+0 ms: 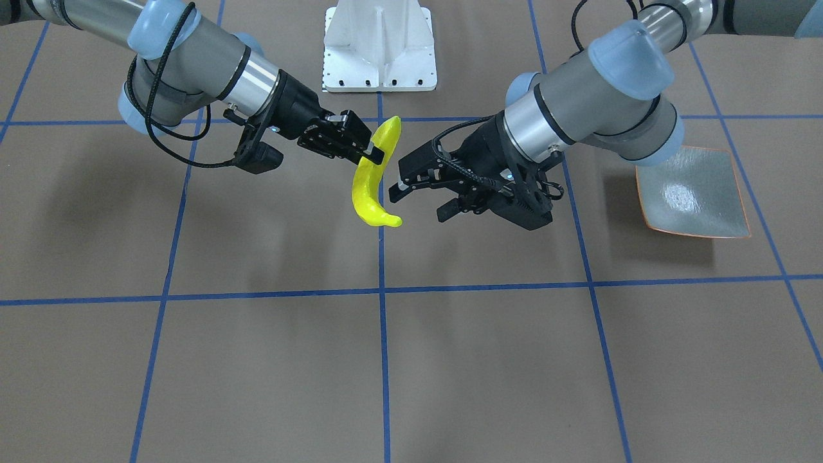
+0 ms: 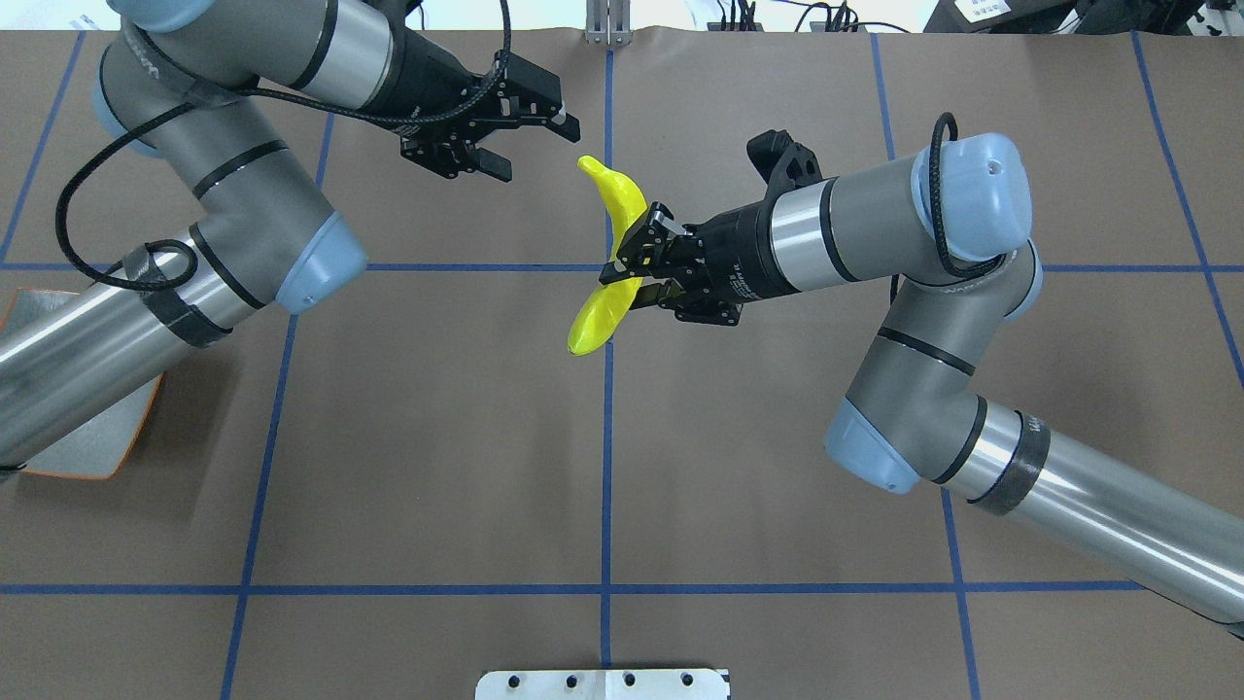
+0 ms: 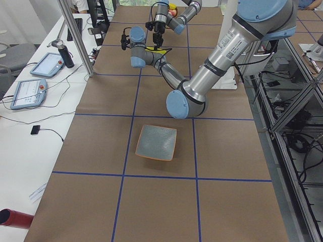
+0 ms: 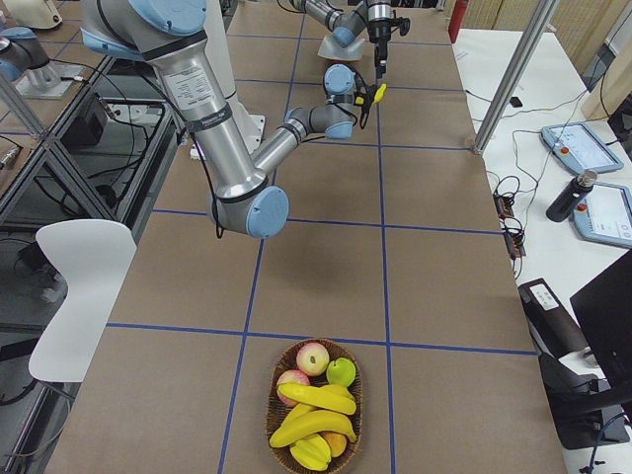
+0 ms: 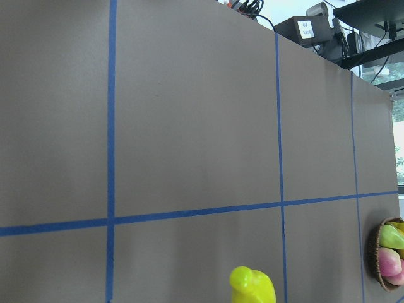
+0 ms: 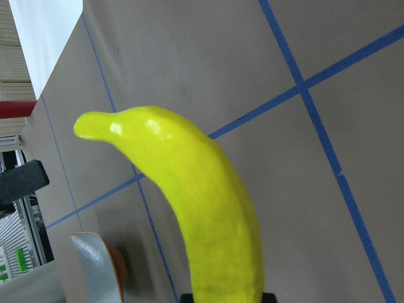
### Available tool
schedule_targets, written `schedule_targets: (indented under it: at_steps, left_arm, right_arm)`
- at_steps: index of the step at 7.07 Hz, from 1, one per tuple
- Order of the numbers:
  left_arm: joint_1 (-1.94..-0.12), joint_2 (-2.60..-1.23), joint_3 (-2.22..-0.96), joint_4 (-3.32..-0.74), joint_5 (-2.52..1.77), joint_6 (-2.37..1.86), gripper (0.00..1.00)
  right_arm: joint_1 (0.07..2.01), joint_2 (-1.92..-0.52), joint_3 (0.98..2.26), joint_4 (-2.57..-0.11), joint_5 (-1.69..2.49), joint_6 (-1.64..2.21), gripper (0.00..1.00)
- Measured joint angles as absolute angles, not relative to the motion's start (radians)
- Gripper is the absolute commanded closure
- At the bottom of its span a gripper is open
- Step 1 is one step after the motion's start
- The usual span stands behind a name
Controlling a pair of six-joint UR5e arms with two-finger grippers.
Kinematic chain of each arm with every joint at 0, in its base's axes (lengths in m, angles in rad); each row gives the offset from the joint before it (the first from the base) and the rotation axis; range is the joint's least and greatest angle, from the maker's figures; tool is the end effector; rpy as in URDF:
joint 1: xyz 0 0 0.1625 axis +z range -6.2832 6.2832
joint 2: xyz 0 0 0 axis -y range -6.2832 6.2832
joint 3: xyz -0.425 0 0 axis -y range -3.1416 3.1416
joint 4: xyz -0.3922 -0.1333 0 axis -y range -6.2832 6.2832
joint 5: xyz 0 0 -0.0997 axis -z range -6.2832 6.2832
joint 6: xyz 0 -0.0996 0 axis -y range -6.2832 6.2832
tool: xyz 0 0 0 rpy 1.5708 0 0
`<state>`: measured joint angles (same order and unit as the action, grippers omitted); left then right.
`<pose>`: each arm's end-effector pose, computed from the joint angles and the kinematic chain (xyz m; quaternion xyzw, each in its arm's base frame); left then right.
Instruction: Transfer all bananas from basket to plate
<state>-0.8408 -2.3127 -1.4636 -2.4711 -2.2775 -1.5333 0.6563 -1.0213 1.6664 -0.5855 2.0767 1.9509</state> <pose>0.4038 -0.5542 0.1463 0.0516 0.6955 -0.0428 0.7154 -0.4364 -0.4435 0.1844 -0.0730 -0.7216 0.1706 0.6670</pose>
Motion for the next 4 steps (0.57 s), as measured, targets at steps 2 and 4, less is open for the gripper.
schedule_targets:
  at_steps: [2,4]
  left_arm:
    - [-0.803,-2.314,-1.464,-2.494,-2.246,-1.568,0.01]
    - [-0.778,-2.318,-1.465,-2.5,-2.234,-1.576,0.02]
  right_arm:
    - [0.653,-1.02,1.666,-0.546,2.062,1.981,1.0]
    - [0.65,-1.018,1.666,-0.535,2.049,1.989,1.0]
